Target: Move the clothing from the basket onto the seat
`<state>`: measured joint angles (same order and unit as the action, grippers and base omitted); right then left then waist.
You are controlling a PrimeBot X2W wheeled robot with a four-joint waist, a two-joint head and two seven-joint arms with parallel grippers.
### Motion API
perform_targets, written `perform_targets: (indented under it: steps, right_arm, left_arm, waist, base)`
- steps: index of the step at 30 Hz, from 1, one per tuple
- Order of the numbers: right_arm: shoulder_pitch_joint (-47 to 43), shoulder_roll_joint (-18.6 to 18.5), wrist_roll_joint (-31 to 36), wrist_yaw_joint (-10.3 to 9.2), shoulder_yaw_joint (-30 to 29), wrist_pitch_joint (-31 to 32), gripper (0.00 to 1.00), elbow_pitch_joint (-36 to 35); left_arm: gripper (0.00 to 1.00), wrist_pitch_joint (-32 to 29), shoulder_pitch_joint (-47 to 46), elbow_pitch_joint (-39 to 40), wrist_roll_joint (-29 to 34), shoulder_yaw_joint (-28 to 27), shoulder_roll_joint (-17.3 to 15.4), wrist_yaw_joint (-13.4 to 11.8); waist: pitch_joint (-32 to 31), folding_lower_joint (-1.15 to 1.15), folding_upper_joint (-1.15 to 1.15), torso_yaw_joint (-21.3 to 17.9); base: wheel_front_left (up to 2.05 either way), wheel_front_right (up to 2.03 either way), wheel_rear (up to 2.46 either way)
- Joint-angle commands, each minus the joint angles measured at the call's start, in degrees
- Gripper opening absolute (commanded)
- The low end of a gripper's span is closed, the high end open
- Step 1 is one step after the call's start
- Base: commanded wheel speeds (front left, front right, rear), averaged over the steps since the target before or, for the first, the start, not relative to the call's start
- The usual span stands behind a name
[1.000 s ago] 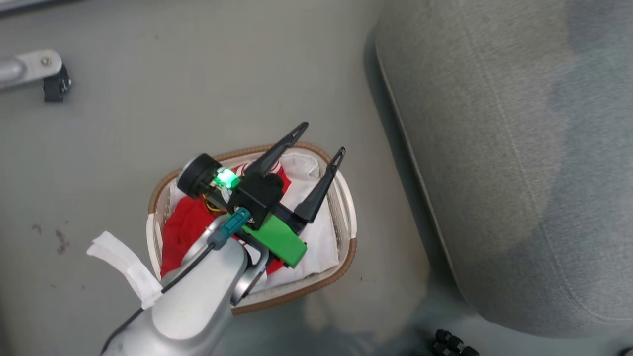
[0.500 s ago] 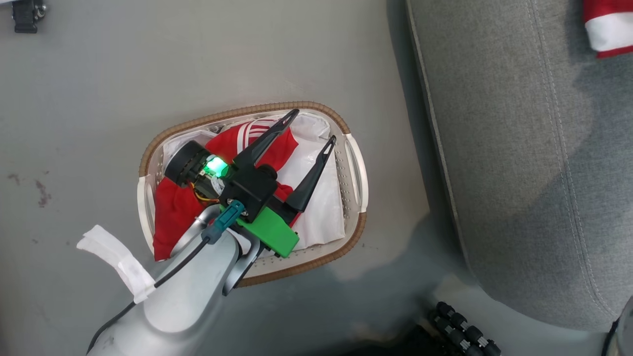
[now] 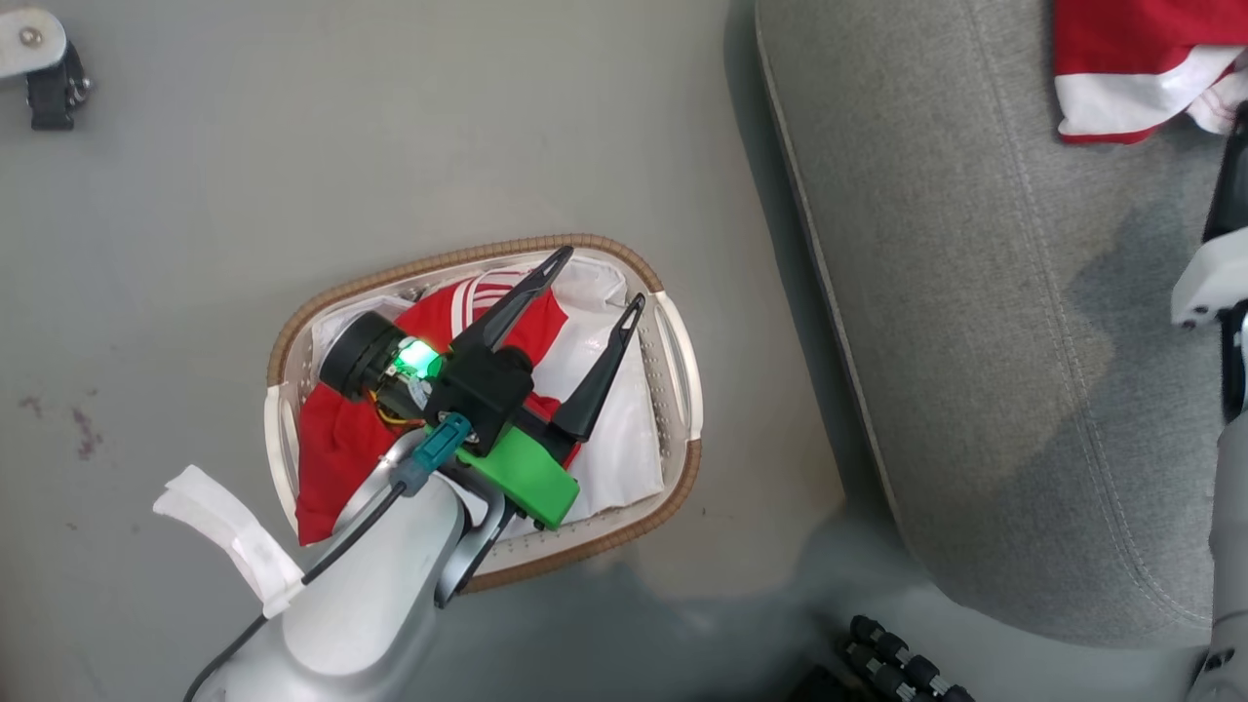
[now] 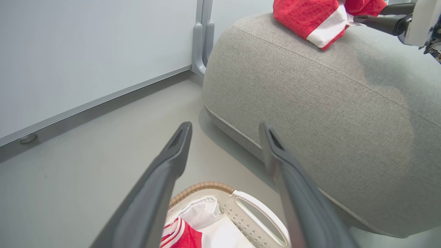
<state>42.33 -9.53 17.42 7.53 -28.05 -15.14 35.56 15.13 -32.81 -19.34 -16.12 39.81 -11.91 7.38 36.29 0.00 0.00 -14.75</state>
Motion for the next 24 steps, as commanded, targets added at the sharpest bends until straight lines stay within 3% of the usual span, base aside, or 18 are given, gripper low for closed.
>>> perform_targets:
  steps: [1, 13, 19, 24]
  right_arm:
    - [-2.0, 0.2, -0.53, -0.08, 0.29, -0.02, 1.0, -0.59]
    - [-11.93, 0.29, -2.78, -0.08, 2.11, -0.02, 1.0, -4.49]
    - [-12.51, -1.37, -2.28, -0.08, 3.91, -0.02, 1.0, -7.0]
    - [-12.83, -0.2, -3.31, -0.08, 7.09, -0.02, 1.0, -9.33]
  left_arm:
    - [1.0, 0.03, 1.16, -0.3, -0.36, -0.46, 0.11, 0.19]
    - [1.0, 0.03, 6.24, -0.1, -1.68, -4.57, 2.79, 0.19]
    - [1.0, 0.03, 9.89, -0.44, -2.7, -7.8, 5.11, 0.2]
    - [1.0, 0.03, 13.38, -0.83, -2.79, -12.27, 6.71, 0.2]
  waist:
    - [-1.96, 0.0, 0.0, -0.46]
    - [-12.31, 0.0, 0.0, 0.63]
    - [-19.16, 0.0, 0.0, 3.21]
    - [-24.43, 0.0, 0.0, 6.06]
  base:
    - [0.0, 0.0, 0.0]
    - [0.0, 0.0, 0.0]
    - [0.0, 0.0, 0.0]
    - [0.0, 0.0, 0.0]
